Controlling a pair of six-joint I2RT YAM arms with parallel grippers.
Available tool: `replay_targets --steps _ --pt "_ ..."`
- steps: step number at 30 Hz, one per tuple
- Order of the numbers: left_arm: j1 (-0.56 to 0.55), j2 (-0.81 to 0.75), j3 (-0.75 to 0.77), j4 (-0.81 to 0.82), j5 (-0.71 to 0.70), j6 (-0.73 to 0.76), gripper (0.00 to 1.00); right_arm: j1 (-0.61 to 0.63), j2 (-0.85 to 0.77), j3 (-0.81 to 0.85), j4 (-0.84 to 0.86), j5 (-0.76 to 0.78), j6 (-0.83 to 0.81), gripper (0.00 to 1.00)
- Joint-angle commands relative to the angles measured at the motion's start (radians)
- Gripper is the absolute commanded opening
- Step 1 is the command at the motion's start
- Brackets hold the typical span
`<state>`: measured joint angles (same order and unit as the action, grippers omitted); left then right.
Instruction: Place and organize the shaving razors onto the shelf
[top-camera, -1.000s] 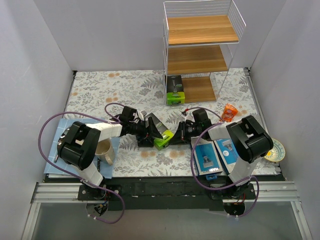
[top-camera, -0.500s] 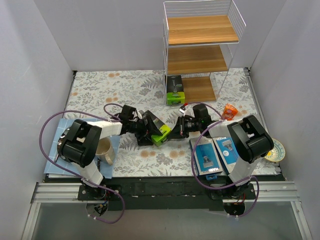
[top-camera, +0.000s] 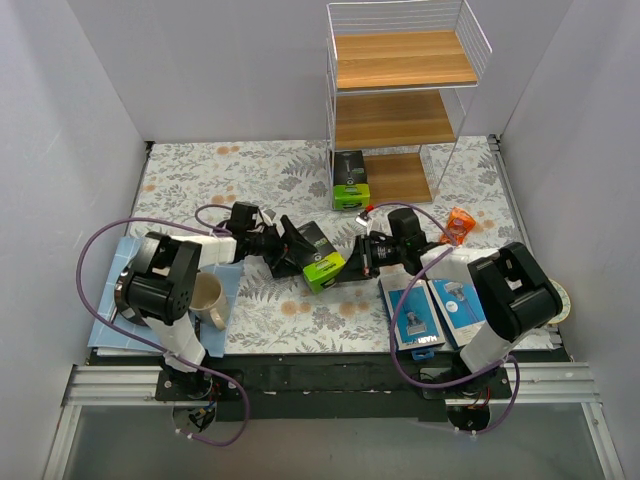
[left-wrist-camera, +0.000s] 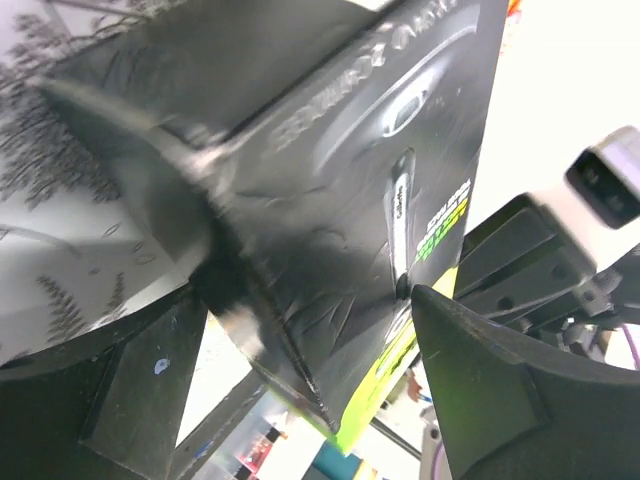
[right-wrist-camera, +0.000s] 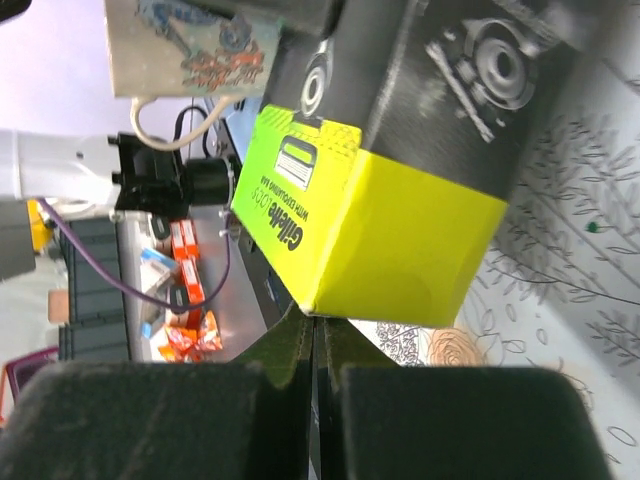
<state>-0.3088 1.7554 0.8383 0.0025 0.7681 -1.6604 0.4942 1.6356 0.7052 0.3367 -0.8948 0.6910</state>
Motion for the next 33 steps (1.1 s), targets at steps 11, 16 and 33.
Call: replay_targets --steps 11,16,33 --pt "-0.016 0.104 -0.030 0.459 0.209 -0.254 0.84 0.049 -0.025 -0.076 0.252 -0.133 0.108 0.01" --pt "-0.021 0.069 -0.041 0.424 0.208 -0.242 0.86 0.021 0.003 -0.030 0.329 -0.170 0.143 0.01" --pt "-0.016 0.107 -0.018 0.490 0.203 -0.314 0.66 0.015 -0.011 -0.051 0.111 -0.147 -0.050 0.05"
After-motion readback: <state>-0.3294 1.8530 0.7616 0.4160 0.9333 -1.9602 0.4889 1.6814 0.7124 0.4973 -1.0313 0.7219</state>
